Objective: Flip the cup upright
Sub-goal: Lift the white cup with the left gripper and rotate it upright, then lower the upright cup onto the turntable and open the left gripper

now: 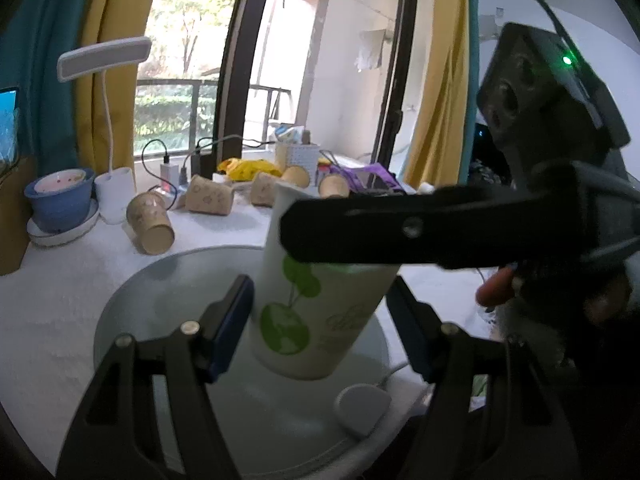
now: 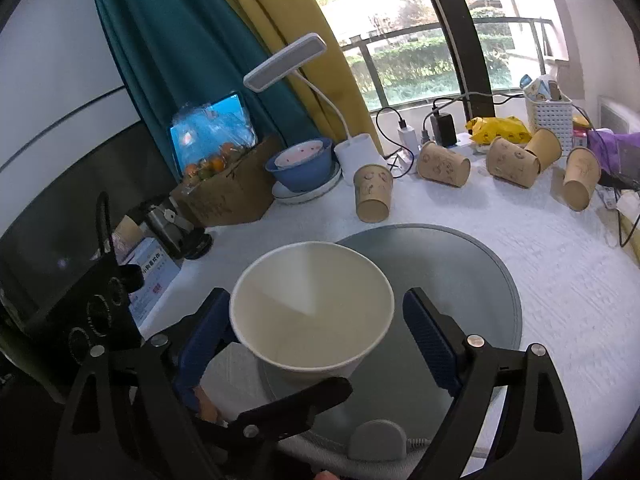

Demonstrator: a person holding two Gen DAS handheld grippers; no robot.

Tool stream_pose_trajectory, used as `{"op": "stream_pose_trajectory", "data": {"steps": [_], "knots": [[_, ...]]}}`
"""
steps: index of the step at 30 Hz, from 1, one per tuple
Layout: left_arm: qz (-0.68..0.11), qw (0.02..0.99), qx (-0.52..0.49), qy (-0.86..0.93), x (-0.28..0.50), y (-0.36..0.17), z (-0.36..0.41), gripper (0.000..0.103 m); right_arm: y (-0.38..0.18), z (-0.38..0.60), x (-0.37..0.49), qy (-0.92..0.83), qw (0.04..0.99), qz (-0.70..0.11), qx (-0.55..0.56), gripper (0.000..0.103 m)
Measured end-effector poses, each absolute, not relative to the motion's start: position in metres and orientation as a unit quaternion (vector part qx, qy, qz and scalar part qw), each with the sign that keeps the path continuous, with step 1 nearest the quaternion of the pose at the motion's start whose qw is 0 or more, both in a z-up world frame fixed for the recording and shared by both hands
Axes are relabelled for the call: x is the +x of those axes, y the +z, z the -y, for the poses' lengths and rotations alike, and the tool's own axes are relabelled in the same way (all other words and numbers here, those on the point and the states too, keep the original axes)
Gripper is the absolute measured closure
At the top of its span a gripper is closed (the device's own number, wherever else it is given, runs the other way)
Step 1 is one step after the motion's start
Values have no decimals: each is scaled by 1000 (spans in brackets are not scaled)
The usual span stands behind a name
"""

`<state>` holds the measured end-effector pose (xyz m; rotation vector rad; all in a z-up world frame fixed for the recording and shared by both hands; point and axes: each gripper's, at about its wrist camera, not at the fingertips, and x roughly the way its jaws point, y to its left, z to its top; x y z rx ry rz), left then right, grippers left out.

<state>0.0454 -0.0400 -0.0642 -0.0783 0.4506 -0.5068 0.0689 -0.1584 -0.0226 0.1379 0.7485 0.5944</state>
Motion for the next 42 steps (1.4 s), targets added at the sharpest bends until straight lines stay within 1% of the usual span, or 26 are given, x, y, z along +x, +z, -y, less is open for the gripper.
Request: {"op": "stream_pose_trajectory", "data": {"steps": [4, 10, 12, 21, 27, 29, 31, 33, 42], "knots": [[-216, 943, -38, -249, 42, -65, 41, 34, -25, 156, 67, 295, 881, -364, 62, 14], [-218, 942, -36, -254, 43, -67, 41, 34, -27, 156, 70, 290, 880, -372, 57, 24], [-220, 941, -36, -255, 43, -68, 42, 34, -28, 156, 70, 289, 881, -371, 56, 31], [-228, 939, -35, -254, 45, -70, 43, 32, -29, 156, 70, 286, 883, -368, 48, 35], [-246, 933, -43, -259, 50, -74, 43, 32, -30, 157, 71, 276, 888, -366, 43, 35], [-253, 931, -44, -259, 51, -76, 43, 28, -29, 157, 71, 271, 891, -363, 42, 35], [-257, 931, -45, -255, 50, -76, 42, 15, -27, 158, 73, 265, 894, -360, 41, 35], [-260, 930, -46, -255, 49, -77, 39, 11, -26, 158, 74, 258, 898, -355, 39, 35], [-281, 940, -58, -183, 36, -85, -2, 11, -23, 151, 78, 218, 919, -329, 0, 35]]}}
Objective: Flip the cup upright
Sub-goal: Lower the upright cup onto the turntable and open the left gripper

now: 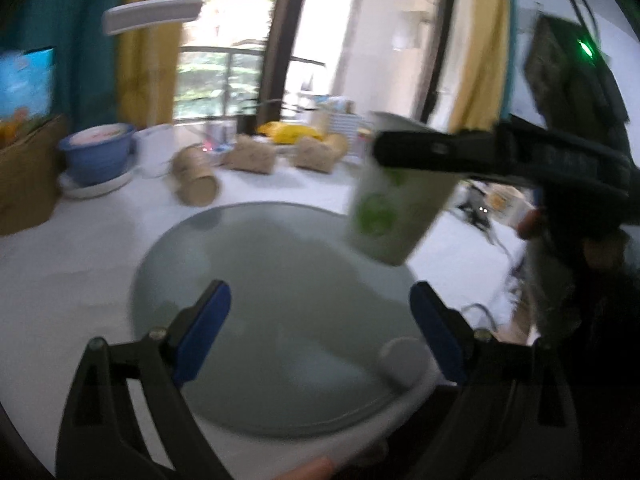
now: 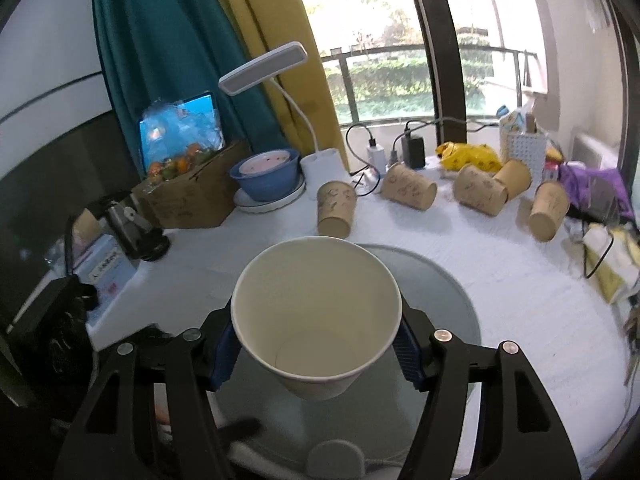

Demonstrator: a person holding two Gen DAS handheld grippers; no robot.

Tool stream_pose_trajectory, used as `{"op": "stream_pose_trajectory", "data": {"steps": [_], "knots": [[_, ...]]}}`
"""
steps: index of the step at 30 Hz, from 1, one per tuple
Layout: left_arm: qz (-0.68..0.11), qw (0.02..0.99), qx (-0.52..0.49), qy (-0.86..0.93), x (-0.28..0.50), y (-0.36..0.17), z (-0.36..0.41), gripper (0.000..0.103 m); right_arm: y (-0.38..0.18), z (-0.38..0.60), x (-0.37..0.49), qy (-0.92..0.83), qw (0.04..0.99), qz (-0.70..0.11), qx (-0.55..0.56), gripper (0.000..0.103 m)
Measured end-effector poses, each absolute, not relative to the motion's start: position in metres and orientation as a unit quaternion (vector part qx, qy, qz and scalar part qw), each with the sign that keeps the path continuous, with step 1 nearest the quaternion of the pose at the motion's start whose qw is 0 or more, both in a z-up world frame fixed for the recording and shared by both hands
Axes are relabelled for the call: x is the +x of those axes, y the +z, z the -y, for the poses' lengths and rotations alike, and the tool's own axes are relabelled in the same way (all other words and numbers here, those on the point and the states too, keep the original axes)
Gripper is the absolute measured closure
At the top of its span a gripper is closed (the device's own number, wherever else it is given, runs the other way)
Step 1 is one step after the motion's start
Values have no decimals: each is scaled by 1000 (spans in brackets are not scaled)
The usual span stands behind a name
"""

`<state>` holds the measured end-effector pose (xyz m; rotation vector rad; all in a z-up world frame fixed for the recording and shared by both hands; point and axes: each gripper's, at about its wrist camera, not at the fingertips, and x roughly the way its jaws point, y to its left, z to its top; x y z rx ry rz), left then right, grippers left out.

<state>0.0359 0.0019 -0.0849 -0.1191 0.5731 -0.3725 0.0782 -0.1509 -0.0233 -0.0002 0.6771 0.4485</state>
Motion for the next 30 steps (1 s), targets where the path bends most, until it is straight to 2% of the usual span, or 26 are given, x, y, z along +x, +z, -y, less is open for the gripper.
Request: {"op": "stream_pose_trajectory", "data": {"steps": [15, 30], "knots": [[-264, 959, -107, -11, 51, -89, -77, 11, -62, 128, 102, 197, 923, -327, -50, 35], [-275, 955, -111, 21, 75, -101, -80, 11, -108, 130, 127, 150, 923, -346, -81, 35]]}}
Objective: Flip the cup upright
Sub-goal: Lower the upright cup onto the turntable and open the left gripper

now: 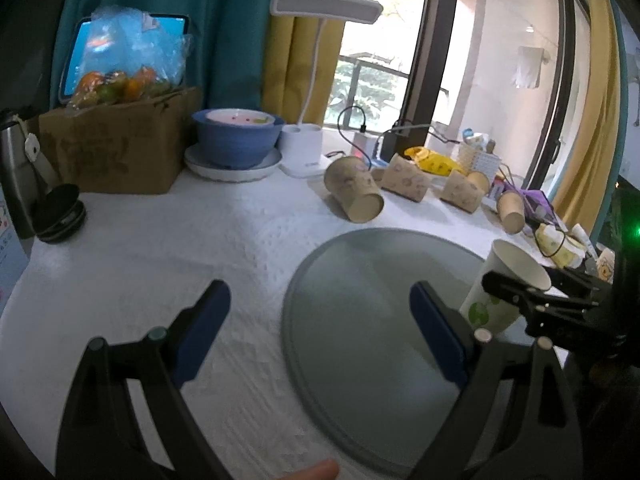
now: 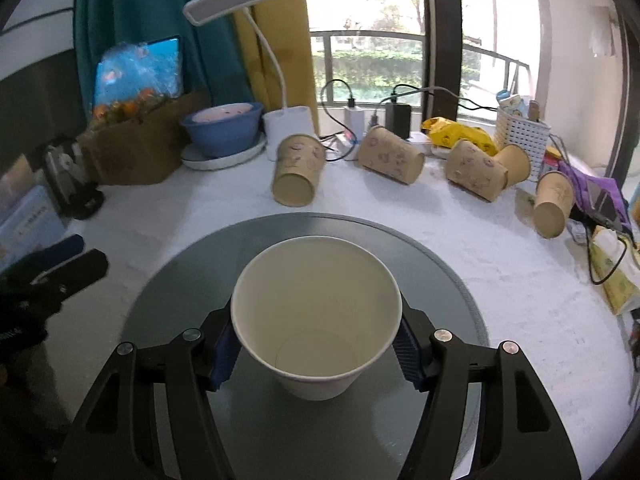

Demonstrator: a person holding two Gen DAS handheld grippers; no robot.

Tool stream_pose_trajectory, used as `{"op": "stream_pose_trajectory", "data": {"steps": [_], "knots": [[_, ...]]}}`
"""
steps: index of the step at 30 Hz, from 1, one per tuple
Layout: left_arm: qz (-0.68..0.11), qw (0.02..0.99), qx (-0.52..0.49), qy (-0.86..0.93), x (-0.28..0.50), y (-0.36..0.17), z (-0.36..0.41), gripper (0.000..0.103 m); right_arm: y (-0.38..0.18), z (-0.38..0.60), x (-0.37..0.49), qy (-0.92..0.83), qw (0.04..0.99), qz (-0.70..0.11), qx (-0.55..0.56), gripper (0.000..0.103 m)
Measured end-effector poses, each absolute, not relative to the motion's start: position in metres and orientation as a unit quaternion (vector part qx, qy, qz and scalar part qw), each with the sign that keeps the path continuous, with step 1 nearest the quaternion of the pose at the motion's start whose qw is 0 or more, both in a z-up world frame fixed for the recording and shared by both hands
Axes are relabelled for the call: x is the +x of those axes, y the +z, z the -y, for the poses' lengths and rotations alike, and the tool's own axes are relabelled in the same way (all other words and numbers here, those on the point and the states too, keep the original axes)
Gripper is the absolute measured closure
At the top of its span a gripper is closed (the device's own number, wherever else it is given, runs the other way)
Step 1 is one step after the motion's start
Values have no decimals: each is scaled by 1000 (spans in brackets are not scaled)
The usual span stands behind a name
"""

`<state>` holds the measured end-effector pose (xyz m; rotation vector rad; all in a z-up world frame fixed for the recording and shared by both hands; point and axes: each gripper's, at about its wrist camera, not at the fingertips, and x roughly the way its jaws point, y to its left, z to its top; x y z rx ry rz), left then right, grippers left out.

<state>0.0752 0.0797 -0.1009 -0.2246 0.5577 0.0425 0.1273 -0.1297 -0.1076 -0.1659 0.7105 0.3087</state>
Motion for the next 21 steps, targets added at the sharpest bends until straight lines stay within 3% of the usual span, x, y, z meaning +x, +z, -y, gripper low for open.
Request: {"op": "stream_pose_trajectory", "data": {"steps": [19, 21], "knots": [[-279, 954, -107, 24, 80, -101, -74, 11, -112, 132, 125, 140, 929, -331, -87, 32], [-274, 955, -107, 23, 77, -99, -73, 11, -111, 133, 124, 138, 930, -332, -82, 24]]}}
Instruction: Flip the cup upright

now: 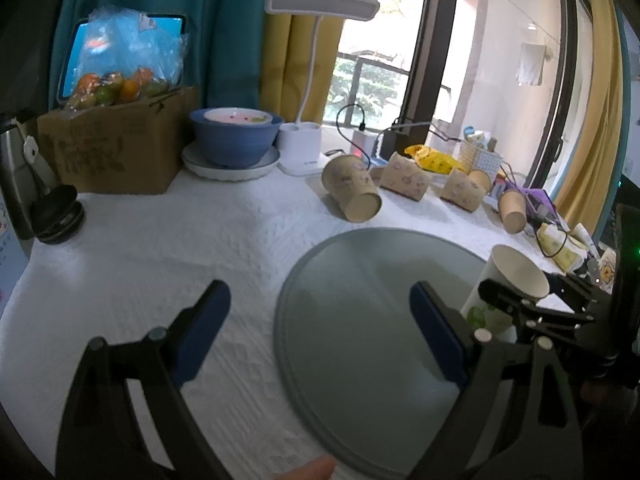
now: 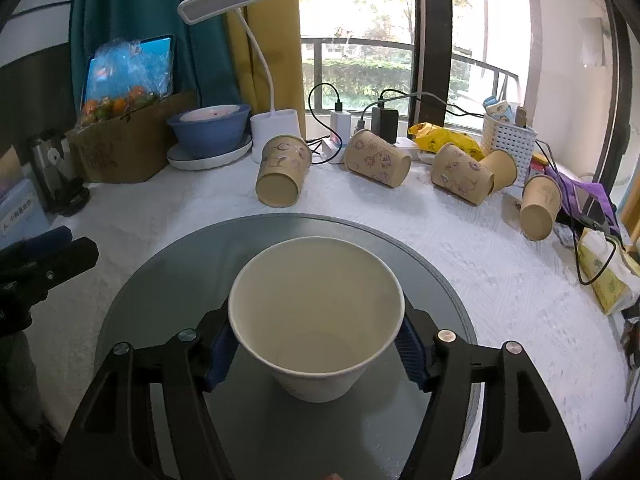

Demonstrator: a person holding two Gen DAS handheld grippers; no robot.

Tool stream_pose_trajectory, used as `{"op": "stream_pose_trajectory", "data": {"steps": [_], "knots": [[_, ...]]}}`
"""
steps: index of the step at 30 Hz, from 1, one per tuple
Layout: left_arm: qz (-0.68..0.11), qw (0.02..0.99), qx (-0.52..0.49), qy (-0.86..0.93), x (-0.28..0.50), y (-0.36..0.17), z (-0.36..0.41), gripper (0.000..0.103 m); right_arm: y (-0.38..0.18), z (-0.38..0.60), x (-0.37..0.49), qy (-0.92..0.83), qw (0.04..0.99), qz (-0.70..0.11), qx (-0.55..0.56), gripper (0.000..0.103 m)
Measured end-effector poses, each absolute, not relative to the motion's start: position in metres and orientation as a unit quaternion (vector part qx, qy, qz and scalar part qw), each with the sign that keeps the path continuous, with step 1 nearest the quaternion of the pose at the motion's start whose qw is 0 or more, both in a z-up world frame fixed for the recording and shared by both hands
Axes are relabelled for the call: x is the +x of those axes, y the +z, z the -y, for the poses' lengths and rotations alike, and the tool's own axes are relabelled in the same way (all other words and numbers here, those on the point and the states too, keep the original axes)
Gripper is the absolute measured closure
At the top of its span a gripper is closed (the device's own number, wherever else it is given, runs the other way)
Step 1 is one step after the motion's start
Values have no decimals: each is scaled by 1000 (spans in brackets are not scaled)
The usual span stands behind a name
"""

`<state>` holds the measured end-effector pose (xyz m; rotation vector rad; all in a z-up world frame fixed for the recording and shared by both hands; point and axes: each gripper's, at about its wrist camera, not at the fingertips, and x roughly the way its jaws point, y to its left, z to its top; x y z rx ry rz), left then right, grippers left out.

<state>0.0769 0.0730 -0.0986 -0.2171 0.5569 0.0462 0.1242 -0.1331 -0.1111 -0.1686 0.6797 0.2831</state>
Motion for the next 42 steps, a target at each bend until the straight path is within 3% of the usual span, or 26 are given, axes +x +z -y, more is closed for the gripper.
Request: {"op": "stream_pose_trajectory", "data": {"steps": [6, 42], "knots": [[-261, 959, -106, 17, 68, -89, -69, 11, -106, 135, 120, 135, 932, -328, -77, 19], [-186, 979, -78, 14, 15, -9, -30, 11, 3, 165, 35, 129, 964, -229, -49, 18]]}}
